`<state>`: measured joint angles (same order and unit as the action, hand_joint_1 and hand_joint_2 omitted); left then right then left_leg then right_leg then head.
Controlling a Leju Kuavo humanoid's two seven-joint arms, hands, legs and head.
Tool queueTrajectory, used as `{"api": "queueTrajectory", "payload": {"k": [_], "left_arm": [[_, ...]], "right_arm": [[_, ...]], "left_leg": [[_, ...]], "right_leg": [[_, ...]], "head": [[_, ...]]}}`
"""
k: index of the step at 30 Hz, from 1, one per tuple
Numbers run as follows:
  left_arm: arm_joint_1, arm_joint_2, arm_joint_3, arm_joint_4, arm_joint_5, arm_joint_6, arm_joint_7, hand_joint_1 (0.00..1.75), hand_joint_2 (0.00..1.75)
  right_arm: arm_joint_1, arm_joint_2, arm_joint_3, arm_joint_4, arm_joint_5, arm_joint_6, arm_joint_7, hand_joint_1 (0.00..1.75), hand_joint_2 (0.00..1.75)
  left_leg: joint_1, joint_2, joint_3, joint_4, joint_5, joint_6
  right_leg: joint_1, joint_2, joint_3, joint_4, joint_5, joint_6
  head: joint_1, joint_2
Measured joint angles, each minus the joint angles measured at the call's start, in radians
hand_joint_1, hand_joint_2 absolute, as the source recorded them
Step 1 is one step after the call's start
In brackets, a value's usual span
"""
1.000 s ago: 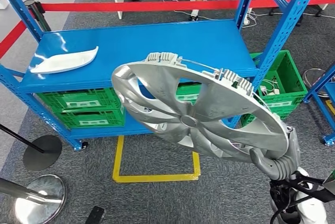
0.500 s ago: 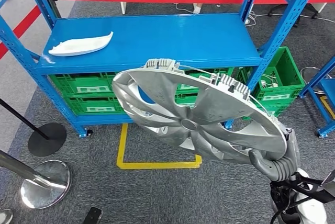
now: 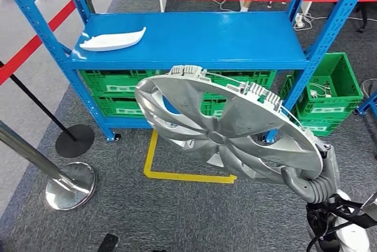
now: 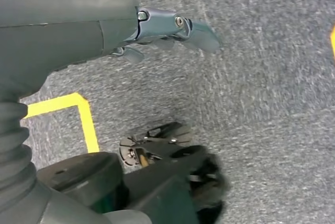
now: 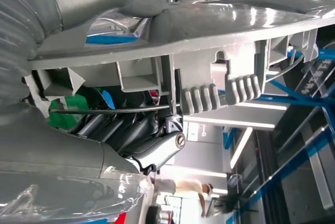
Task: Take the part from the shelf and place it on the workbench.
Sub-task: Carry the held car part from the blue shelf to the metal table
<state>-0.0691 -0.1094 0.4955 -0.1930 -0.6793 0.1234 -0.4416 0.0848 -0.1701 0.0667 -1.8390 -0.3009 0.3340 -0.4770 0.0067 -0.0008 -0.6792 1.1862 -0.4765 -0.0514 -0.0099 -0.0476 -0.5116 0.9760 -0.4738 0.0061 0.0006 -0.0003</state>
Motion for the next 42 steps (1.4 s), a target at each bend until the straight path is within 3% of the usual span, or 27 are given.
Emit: {"api": "queueTrajectory", "payload": {"k": [2, 4, 6, 8, 11, 12, 13, 14, 15, 17, 19, 21, 23, 24, 26, 28, 29, 30, 33, 35, 37, 39, 41, 42], "left_arm": [[-0.007, -0.002, 0.000, -0.001, -0.002, -0.004, 0.000, 0.00, 1.75], [-0.016, -0.004, 0.000, -0.002, -0.003, -0.007, -0.003, 0.00, 1.75], [-0.021, -0.005, 0.000, -0.002, -0.003, -0.008, -0.006, 0.00, 1.75], [-0.022, -0.005, 0.000, -0.002, -0.005, -0.009, -0.007, 0.00, 1.75], [-0.025, -0.008, -0.001, -0.002, -0.014, -0.011, -0.006, 0.00, 1.75], [-0.025, -0.008, -0.002, -0.002, -0.017, -0.012, -0.003, 0.00, 1.75], [-0.023, -0.008, -0.002, -0.002, -0.019, -0.014, 0.002, 0.00, 1.75], [-0.020, -0.008, -0.002, -0.002, -0.021, -0.017, 0.009, 0.00, 1.75], [-0.016, -0.008, -0.003, -0.002, -0.023, -0.020, 0.016, 0.00, 1.75], [-0.008, -0.010, -0.004, -0.002, -0.027, -0.029, 0.032, 0.00, 1.75], [0.000, -0.010, -0.004, -0.002, -0.026, -0.040, 0.043, 0.00, 1.75], [0.010, -0.009, -0.004, -0.002, -0.022, -0.050, 0.048, 0.00, 1.75], [0.020, -0.008, -0.004, -0.002, -0.021, -0.055, 0.053, 0.00, 1.75], [0.022, -0.007, -0.003, -0.002, -0.021, -0.055, 0.055, 0.00, 1.75], [0.020, -0.008, -0.003, -0.002, -0.020, -0.054, 0.056, 0.00, 1.75], [0.018, -0.008, -0.003, -0.002, -0.019, -0.050, 0.055, 0.00, 1.75], [0.017, -0.008, -0.003, -0.002, -0.017, -0.047, 0.052, 0.00, 1.75], [0.016, -0.008, -0.003, -0.002, -0.015, -0.043, 0.048, 0.00, 1.75], [0.003, -0.005, 0.002, -0.002, -0.005, -0.032, 0.028, 0.00, 1.75], [-0.009, -0.002, 0.006, -0.002, 0.002, -0.027, 0.021, 0.00, 1.75], [-0.012, 0.001, 0.014, -0.002, 0.012, -0.022, 0.018, 0.00, 1.75], [-0.014, 0.006, 0.024, -0.002, 0.028, -0.022, 0.013, 0.00, 1.75], [-0.018, 0.006, 0.037, -0.002, 0.049, -0.032, 0.004, 0.00, 1.75], [-0.019, 0.005, 0.044, -0.002, 0.061, -0.037, -0.002, 0.00, 1.75]], "right_arm": [[0.000, 0.000, -0.007, -0.005, 0.002, 0.002, 0.000, 1.75, 1.75], [-0.002, 0.000, -0.013, -0.011, 0.004, 0.005, 0.000, 1.75, 1.75], [-0.003, 0.000, -0.016, -0.016, 0.005, 0.007, 0.002, 1.75, 1.75], [-0.002, 0.001, -0.020, -0.021, 0.005, 0.007, 0.005, 1.75, 1.75], [0.007, 0.001, -0.030, -0.026, 0.008, 0.006, 0.011, 1.75, 1.75], [0.014, 0.001, -0.033, -0.028, 0.010, 0.004, 0.015, 1.75, 1.75], [0.023, 0.001, -0.037, -0.031, 0.013, 0.000, 0.019, 1.75, 1.75], [0.035, 0.001, -0.042, -0.036, 0.016, -0.005, 0.024, 1.75, 1.75], [0.048, 0.000, -0.048, -0.045, 0.019, -0.009, 0.028, 1.75, 1.75], [0.078, 0.000, -0.063, -0.069, 0.026, -0.016, 0.034, 1.75, 1.75], [0.109, -0.001, -0.078, -0.097, 0.033, -0.020, 0.038, 1.75, 1.75], [0.138, -0.001, -0.090, -0.120, 0.042, -0.024, 0.042, 1.75, 1.75], [0.162, -0.001, -0.099, -0.141, 0.047, -0.026, 0.044, 1.75, 1.75], [0.171, -0.001, -0.105, -0.151, 0.048, -0.025, 0.044, 1.75, 1.75], [0.179, -0.001, -0.113, -0.164, 0.048, -0.022, 0.044, 1.75, 1.75], [0.174, -0.001, -0.115, -0.167, 0.049, -0.017, 0.046, 1.75, 1.75], [0.167, -0.001, -0.115, -0.167, 0.049, -0.014, 0.047, 1.75, 1.75], [0.157, -0.001, -0.114, -0.165, 0.048, -0.009, 0.048, 1.75, 1.75], [0.103, -0.001, -0.105, -0.156, 0.047, 0.004, 0.047, 1.75, 1.75], [0.062, -0.001, -0.091, -0.143, 0.047, 0.009, 0.046, 1.75, 1.75], [0.028, -0.002, -0.076, -0.130, 0.045, 0.007, 0.046, 1.75, 1.75], [0.009, -0.007, -0.065, -0.121, 0.041, 0.001, 0.044, 1.75, 1.75], [0.003, -0.016, -0.060, -0.114, 0.037, -0.006, 0.041, 1.75, 1.75], [0.004, -0.022, -0.058, -0.111, 0.036, -0.010, 0.040, 1.75, 1.75]], "left_leg": [[-0.002, 0.039, 0.091, -0.140, 0.040, 0.005], [-0.007, 0.061, 0.126, -0.206, 0.047, 0.022], [-0.009, 0.044, 0.118, -0.211, 0.049, 0.043], [-0.006, 0.025, 0.112, -0.215, 0.055, 0.058], [-0.005, -0.004, 0.101, -0.217, 0.065, 0.072], [-0.005, -0.016, 0.098, -0.216, 0.068, 0.074], [-0.006, -0.028, 0.095, -0.216, 0.070, 0.075], [-0.006, -0.040, 0.093, -0.216, 0.072, 0.074], [-0.006, -0.053, 0.092, -0.215, 0.075, 0.073], [-0.008, -0.077, 0.089, -0.212, 0.078, 0.067], [-0.009, -0.097, 0.078, -0.208, 0.085, 0.057], [-0.008, -0.115, 0.067, -0.207, 0.094, 0.044], [-0.009, -0.097, 0.052, -0.186, 0.079, 0.032], [-0.010, -0.073, 0.035, -0.150, 0.054, 0.027], [-0.009, -0.026, -0.022, -0.021, -0.016, 0.018], [-0.006, -0.012, -0.062, 0.079, -0.052, 0.013], [-0.006, -0.010, -0.056, 0.078, -0.043, 0.013], [-0.006, -0.006, -0.030, 0.037, -0.018, 0.014], [-0.014, 0.047, 0.081, -0.156, 0.052, 0.028], [-0.019, 0.057, 0.097, -0.200, 0.057, 0.041], [-0.018, 0.037, 0.092, -0.204, 0.061, 0.055], [-0.013, 0.015, 0.090, -0.208, 0.067, 0.068], [-0.011, -0.007, 0.087, -0.209, 0.071, 0.075], [-0.011, -0.019, 0.085, -0.209, 0.072, 0.077]], "right_leg": [[0.003, -0.018, -0.005, 0.006, 0.000, 0.007], [0.010, -0.033, -0.008, 0.012, -0.001, 0.017], [0.010, -0.046, -0.009, 0.014, -0.001, 0.029], [0.007, -0.023, -0.024, 0.041, -0.024, 0.041], [0.005, 0.034, -0.101, 0.214, -0.118, 0.048], [0.005, 0.040, -0.128, 0.272, -0.139, 0.048], [0.005, 0.044, -0.141, 0.300, -0.142, 0.047], [0.005, 0.046, -0.135, 0.290, -0.126, 0.045], [0.004, 0.053, -0.111, 0.240, -0.094, 0.043], [-0.001, 0.095, -0.043, 0.102, -0.035, 0.038], [-0.004, 0.128, -0.008, 0.030, -0.019, 0.035], [-0.004, 0.115, -0.009, 0.027, -0.018, 0.026], [-0.007, 0.093, -0.011, 0.025, -0.012, 0.013], [-0.008, 0.080, -0.011, 0.023, -0.009, 0.008], [-0.006, 0.054, -0.013, 0.023, -0.007, 0.002], [-0.004, 0.027, -0.016, 0.023, -0.006, 0.002], [-0.004, 0.015, -0.016, 0.023, -0.006, 0.002], [-0.004, 0.003, -0.016, 0.023, -0.006, 0.002], [0.004, -0.025, -0.016, 0.027, -0.008, 0.010], [0.010, -0.042, -0.018, 0.029, -0.008, 0.020], [0.008, -0.053, -0.018, 0.029, -0.012, 0.030], [0.005, -0.019, -0.037, 0.074, -0.044, 0.040], [0.002, 0.029, -0.096, 0.200, -0.108, 0.046], [0.002, 0.040, -0.130, 0.268, -0.133, 0.047]], "head": [[-0.001, 0.000], [0.000, 0.000], [0.002, 0.000], [0.005, 0.000], [0.011, 0.000], [0.011, 0.000], [0.011, 0.000], [0.011, 0.000], [0.011, 0.000], [0.011, 0.000], [0.010, 0.000], [0.010, 0.000], [0.005, 0.000], [0.002, 0.000], [-0.006, 0.000], [-0.006, 0.000], [-0.006, 0.000], [-0.006, 0.000], [-0.006, 0.000], [-0.004, 0.000], [-0.003, 0.000], [0.000, 0.000], [0.006, 0.000], [0.008, 0.000]]}}
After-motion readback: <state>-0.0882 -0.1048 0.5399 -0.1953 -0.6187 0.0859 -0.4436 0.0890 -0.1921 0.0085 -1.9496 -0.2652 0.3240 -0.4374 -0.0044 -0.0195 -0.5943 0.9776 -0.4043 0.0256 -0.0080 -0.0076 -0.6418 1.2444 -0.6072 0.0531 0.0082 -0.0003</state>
